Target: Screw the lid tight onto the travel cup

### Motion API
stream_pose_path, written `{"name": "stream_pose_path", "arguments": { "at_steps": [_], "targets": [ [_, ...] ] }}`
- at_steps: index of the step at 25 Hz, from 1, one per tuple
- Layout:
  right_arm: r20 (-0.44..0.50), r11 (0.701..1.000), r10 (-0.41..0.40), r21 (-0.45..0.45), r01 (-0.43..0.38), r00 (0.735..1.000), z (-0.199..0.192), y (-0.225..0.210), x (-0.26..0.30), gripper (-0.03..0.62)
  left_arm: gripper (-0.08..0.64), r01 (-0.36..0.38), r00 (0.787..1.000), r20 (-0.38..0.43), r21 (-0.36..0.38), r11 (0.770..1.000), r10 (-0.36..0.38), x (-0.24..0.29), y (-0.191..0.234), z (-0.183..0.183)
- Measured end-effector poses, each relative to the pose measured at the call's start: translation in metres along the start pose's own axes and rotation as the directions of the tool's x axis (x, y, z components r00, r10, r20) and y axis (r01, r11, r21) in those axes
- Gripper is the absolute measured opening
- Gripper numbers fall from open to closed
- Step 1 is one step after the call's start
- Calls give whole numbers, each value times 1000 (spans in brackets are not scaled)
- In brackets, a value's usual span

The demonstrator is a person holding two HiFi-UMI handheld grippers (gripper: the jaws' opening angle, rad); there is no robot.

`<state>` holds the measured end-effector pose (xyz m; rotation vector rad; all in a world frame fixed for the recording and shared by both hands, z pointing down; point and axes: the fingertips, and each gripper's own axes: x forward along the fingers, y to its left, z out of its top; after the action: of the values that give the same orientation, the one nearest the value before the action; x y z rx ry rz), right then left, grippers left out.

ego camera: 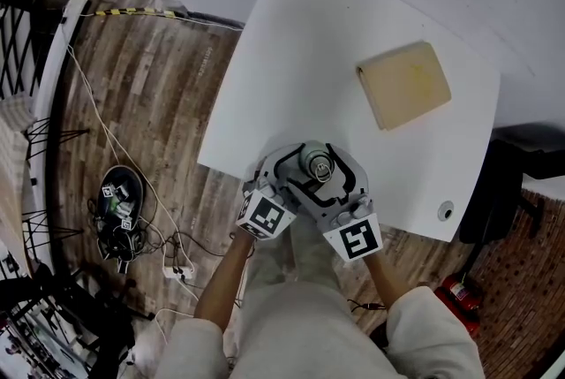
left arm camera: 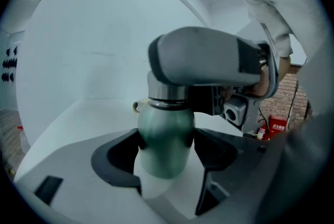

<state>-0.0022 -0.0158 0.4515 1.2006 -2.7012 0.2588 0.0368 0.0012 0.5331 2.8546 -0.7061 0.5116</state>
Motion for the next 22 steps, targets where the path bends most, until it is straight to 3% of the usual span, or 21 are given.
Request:
{"name": "stream_pose_path", "arguments": {
  "at_steps": [4, 7, 10, 15, 22],
  "targets": [
    [-53, 979, 180, -92, -184, 982, -6, 1, -5, 359, 333, 7, 1000, 1, 2, 1000, -7, 0, -1, 0],
    [-106, 933, 307, -164, -321, 946, -9, 4, -5, 357, 333, 7, 1000, 4, 5, 1000, -7, 0, -1, -1],
    [-139, 896, 388, -176, -408, 911, -10, 8, -3, 357, 333, 8, 1000, 6, 6, 1000, -8, -1, 0, -2],
    [-185, 847, 463, -196, -495, 867, -13, 7, -7, 316, 333, 11, 1000, 9, 9, 1000, -11, -1, -1, -1],
    [-170, 832, 492, -197, -519, 854, -11, 5, -5, 262, 331, 13, 1000, 10, 12, 1000, -13, 0, 1, -2]
  ]
}}
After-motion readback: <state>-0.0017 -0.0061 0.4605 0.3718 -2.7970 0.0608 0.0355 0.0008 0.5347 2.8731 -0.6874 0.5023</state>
